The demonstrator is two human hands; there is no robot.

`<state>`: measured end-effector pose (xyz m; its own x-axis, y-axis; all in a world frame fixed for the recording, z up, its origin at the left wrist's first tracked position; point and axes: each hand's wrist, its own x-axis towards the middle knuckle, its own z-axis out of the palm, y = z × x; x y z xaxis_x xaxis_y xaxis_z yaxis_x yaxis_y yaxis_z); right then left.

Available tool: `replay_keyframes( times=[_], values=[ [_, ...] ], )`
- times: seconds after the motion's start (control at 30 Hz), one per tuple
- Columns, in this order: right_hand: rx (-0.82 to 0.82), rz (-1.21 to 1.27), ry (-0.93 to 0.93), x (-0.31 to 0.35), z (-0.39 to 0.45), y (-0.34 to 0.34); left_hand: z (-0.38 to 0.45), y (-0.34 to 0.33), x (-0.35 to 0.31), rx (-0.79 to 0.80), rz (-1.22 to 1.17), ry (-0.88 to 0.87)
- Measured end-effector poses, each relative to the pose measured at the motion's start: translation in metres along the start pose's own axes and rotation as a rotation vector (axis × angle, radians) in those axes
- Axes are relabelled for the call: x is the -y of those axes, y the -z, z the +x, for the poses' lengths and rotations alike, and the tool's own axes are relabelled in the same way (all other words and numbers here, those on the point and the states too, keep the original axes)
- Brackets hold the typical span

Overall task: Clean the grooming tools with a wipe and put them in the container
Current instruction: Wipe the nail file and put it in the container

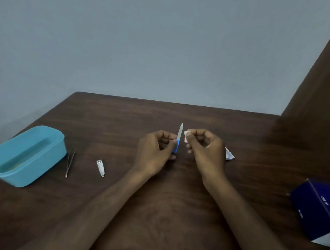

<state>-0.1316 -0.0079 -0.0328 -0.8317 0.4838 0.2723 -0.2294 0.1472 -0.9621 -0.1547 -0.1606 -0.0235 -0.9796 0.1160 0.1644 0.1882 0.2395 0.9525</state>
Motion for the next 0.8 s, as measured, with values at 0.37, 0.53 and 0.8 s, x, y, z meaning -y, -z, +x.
replay_keyframes(
  times=[0.37,0.53,0.8],
  values=[
    [-0.093,-0.319,0.360,0.005,0.013,0.015,0.002,-0.001,0.007,0.007,0.069,-0.063],
    [-0.009,-0.433,0.580,0.011,0.004,0.014,0.002,0.000,0.006,0.000,0.059,-0.049],
    [0.073,-0.513,0.620,0.003,0.006,0.013,0.000,0.002,0.004,-0.011,0.024,-0.041]
  ],
)
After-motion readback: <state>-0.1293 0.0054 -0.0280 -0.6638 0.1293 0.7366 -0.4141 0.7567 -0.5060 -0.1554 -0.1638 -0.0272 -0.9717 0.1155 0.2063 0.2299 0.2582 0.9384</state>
